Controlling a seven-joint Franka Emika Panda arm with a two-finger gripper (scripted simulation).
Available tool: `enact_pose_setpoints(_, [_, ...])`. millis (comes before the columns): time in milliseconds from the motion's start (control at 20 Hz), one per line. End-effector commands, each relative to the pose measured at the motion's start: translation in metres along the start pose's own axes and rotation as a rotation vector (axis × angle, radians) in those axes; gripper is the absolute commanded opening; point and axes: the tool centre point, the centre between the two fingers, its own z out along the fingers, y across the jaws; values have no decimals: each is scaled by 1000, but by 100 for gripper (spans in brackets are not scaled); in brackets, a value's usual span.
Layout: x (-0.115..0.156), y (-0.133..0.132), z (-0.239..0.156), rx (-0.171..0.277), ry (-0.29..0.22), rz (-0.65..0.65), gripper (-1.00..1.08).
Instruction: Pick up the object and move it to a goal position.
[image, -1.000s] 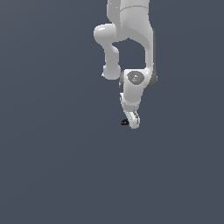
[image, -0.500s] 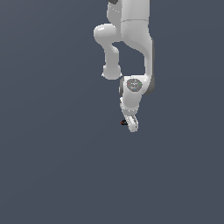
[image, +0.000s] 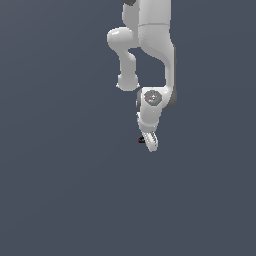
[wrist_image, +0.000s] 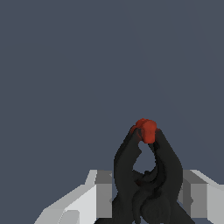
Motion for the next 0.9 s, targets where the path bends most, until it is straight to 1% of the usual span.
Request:
enact_pose_setpoints(0, [0,0,0,-1,0,0,-100])
enact_pose_setpoints(250, [3,0,-2,0,0,0,-100])
enact_pose_setpoints(450, [17,2,-12,0,0,0,-100])
enact_pose_setpoints(650, [43,6,-30,0,0,0,-100])
enact_pose_setpoints(850, [80,11,-55,0,-1,0,-100])
